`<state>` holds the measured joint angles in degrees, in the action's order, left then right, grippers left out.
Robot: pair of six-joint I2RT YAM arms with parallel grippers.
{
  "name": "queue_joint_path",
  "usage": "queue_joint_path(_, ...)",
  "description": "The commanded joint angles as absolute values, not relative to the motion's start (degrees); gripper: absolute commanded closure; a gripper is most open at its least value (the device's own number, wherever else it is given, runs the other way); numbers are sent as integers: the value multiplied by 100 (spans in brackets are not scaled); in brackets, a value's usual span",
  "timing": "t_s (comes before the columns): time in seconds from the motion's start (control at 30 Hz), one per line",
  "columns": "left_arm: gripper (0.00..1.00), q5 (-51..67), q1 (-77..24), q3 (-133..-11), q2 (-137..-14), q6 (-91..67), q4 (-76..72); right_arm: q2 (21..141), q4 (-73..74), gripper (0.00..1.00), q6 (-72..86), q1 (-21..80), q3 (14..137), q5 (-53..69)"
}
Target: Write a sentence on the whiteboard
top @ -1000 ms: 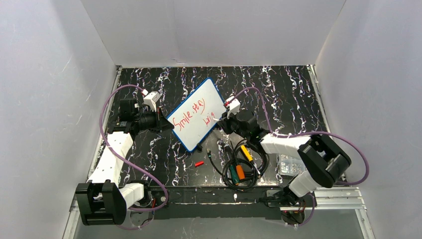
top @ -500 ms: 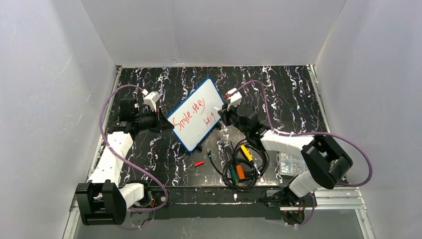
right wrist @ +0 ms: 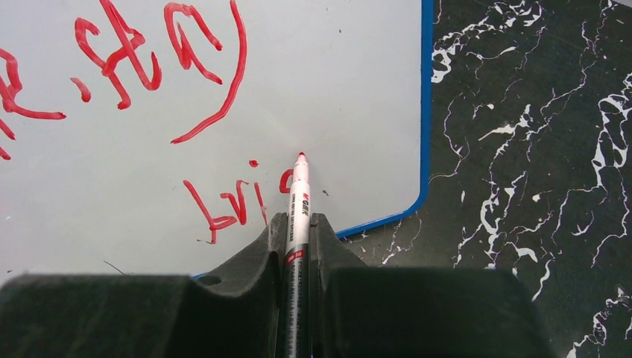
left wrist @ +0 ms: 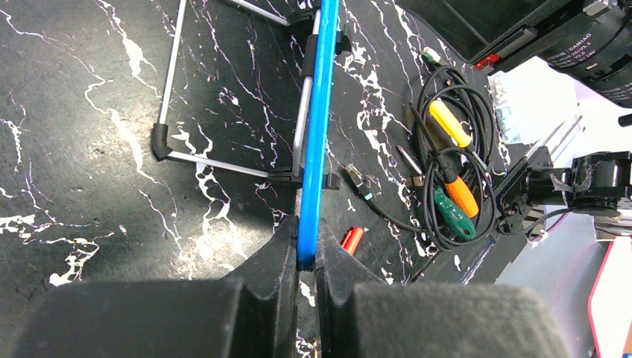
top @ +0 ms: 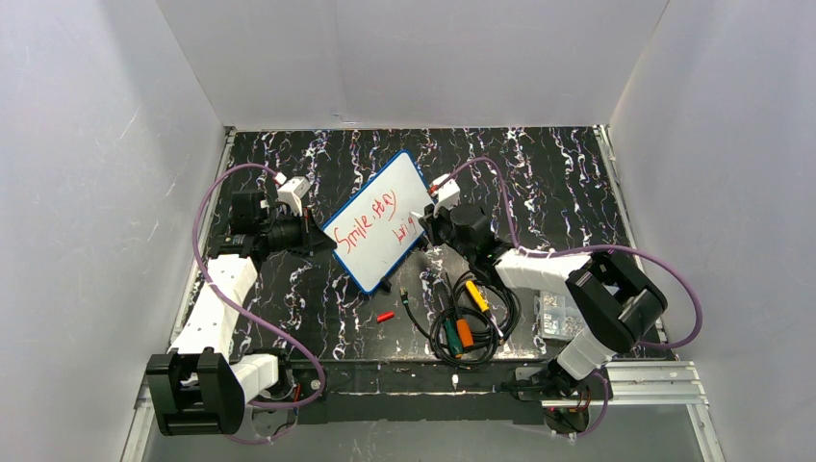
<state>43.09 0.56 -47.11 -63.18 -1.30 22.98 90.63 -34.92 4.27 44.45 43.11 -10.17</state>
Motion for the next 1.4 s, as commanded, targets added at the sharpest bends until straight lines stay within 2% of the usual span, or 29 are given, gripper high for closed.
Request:
queue_joint_path(0.0,100,4131,-9,-4733,-6356,105,2628,9064,-3829,99,342,4464,4330,-1062)
queue_joint_path(0.47,100,4143,-9,-4729,-6372,94,2619,9101,-3736,99,352,4463,3969,-1073)
queue_joint_path(1.37,100,4164,-9,-4724,-6365,85,2610,9070,-3672,99,398,4465,4098,-1049)
